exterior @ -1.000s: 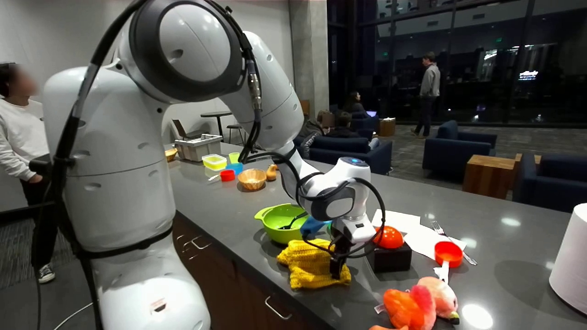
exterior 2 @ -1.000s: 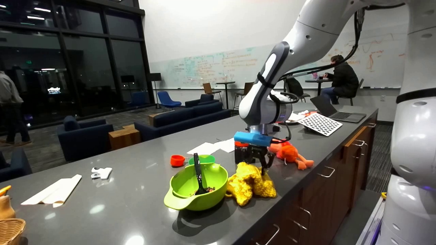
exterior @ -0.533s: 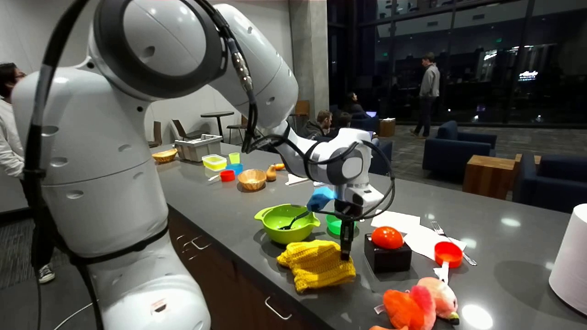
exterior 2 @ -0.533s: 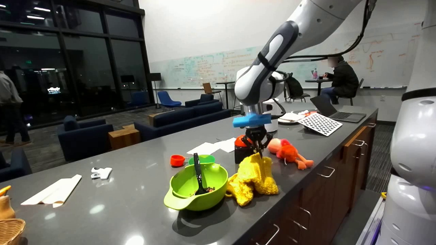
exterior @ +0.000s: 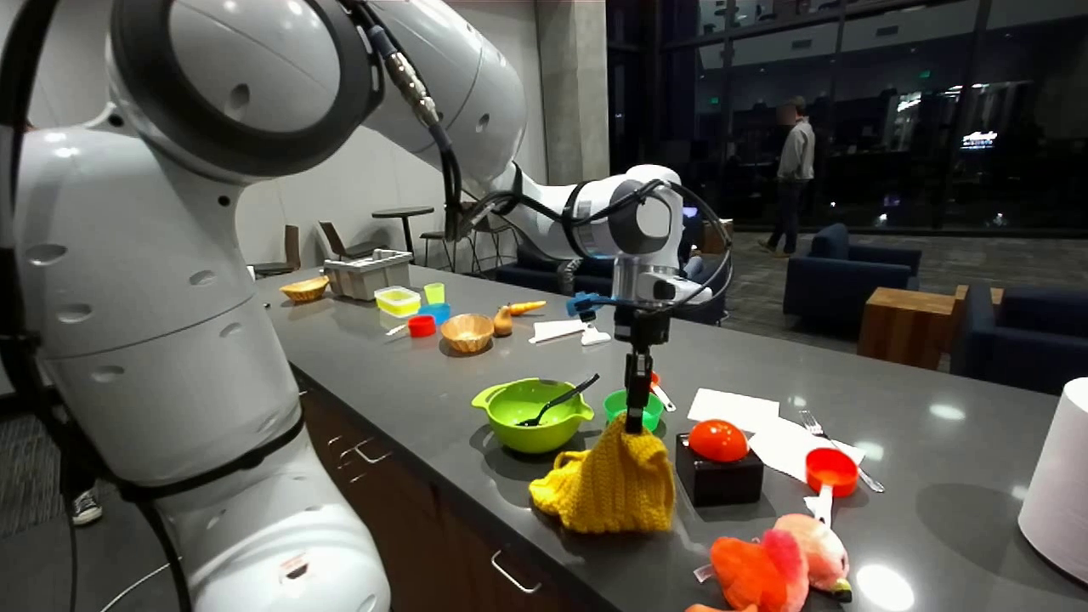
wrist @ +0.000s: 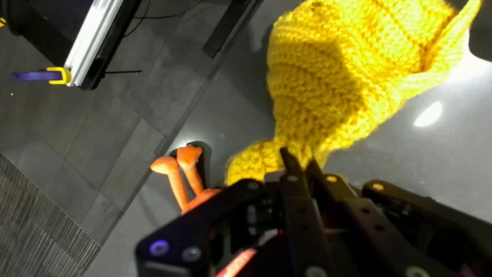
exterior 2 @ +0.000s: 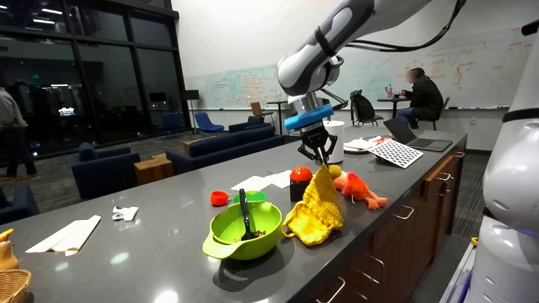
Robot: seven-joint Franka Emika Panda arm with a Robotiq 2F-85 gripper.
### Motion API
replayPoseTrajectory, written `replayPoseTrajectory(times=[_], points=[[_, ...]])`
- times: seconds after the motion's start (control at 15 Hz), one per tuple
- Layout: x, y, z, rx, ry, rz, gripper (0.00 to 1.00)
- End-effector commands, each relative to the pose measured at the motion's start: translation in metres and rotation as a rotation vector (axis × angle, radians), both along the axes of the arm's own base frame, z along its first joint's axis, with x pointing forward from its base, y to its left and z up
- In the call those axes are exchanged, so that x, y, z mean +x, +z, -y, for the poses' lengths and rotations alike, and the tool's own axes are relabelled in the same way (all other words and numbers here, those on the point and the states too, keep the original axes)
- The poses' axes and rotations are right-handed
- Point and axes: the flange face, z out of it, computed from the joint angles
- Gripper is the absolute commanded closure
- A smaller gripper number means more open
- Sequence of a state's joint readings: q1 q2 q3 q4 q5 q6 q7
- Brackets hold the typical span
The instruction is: Place the orange knitted item to the right of the green bowl
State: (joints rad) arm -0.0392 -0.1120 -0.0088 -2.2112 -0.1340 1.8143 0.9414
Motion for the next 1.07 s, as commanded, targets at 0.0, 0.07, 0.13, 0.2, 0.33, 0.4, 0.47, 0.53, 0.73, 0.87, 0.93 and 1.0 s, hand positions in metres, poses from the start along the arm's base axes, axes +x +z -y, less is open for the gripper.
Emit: replayPoseTrajectory(times=[0.0, 0.07, 0.13, 0.2, 0.33, 0.4, 0.47, 0.53, 0.73, 0.87, 0.93, 1.0], points=[[0.01, 0.005, -0.002, 0.02, 0.069, -0.049, 0.99], [0.013, 0.004, -0.002, 0.032, 0.085, -0.055, 0.99], [0.014, 0.002, -0.001, 0.038, 0.096, -0.064, 0.99], [0.016, -0.002, 0.001, 0.046, 0.103, -0.072, 0.99], [0.017, -0.006, 0.003, 0.055, 0.109, -0.089, 0.81], [0.018, -0.008, 0.004, 0.059, 0.113, -0.095, 0.7], [0.018, -0.009, 0.004, 0.062, 0.114, -0.098, 0.65], [0.019, -0.01, 0.004, 0.065, 0.115, -0.099, 0.6], [0.022, -0.008, 0.003, 0.071, 0.122, -0.093, 0.4], [0.026, -0.006, 0.0, 0.081, 0.134, -0.081, 0.26], [0.027, -0.005, -0.002, 0.099, 0.14, -0.065, 0.19], [0.029, -0.005, -0.004, 0.126, 0.144, -0.042, 0.11]])
